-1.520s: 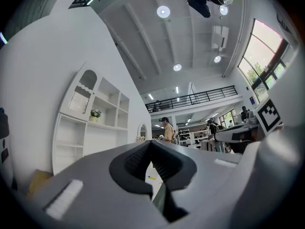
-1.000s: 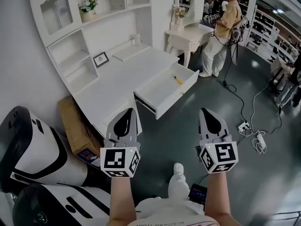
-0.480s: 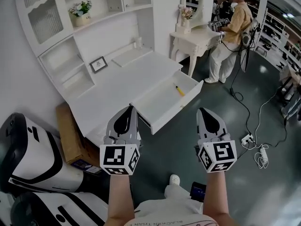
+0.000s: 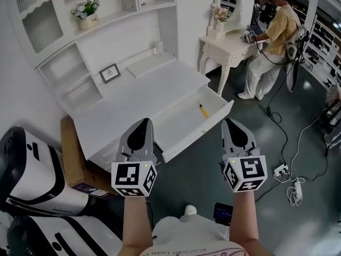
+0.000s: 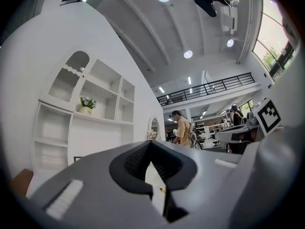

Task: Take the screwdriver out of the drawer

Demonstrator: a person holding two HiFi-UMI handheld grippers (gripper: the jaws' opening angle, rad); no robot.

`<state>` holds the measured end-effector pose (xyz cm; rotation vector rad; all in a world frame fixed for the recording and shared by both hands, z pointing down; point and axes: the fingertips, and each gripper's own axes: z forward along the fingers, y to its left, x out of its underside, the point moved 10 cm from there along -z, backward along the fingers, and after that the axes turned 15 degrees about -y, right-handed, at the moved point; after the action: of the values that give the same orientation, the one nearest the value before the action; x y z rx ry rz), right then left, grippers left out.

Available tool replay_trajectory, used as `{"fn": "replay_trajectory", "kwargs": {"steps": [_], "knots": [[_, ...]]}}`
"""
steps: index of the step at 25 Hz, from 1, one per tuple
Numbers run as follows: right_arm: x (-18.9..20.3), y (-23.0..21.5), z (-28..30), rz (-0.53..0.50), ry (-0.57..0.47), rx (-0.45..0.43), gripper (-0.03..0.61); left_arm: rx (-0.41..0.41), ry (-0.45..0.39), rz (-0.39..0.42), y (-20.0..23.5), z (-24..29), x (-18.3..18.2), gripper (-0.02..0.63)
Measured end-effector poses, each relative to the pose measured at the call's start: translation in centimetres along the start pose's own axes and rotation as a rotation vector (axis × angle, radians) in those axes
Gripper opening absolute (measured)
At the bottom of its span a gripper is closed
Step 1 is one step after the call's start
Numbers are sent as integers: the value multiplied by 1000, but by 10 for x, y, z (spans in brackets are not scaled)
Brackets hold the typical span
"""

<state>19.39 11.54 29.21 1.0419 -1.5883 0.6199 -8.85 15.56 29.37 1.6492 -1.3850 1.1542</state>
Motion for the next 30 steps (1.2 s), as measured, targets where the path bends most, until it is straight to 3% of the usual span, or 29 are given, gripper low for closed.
{"fn": "replay_trajectory", "kwargs": {"steps": [12, 22, 23, 27, 30], "knots": [[26, -15, 33, -15, 62, -26, 8, -38, 27, -35, 12, 29, 30, 9], [54, -36, 108, 50, 118, -24, 12, -11, 34, -48, 50, 105, 60, 8], [59, -38, 118, 56, 125, -31, 39, -3, 36, -50, 55, 115, 65, 8], [76, -47, 159, 78, 155, -51, 255, 27, 40, -61, 72, 158, 84, 8], [87, -56, 188, 78, 172, -43, 327, 53, 40, -68, 83, 189, 97, 8]]}}
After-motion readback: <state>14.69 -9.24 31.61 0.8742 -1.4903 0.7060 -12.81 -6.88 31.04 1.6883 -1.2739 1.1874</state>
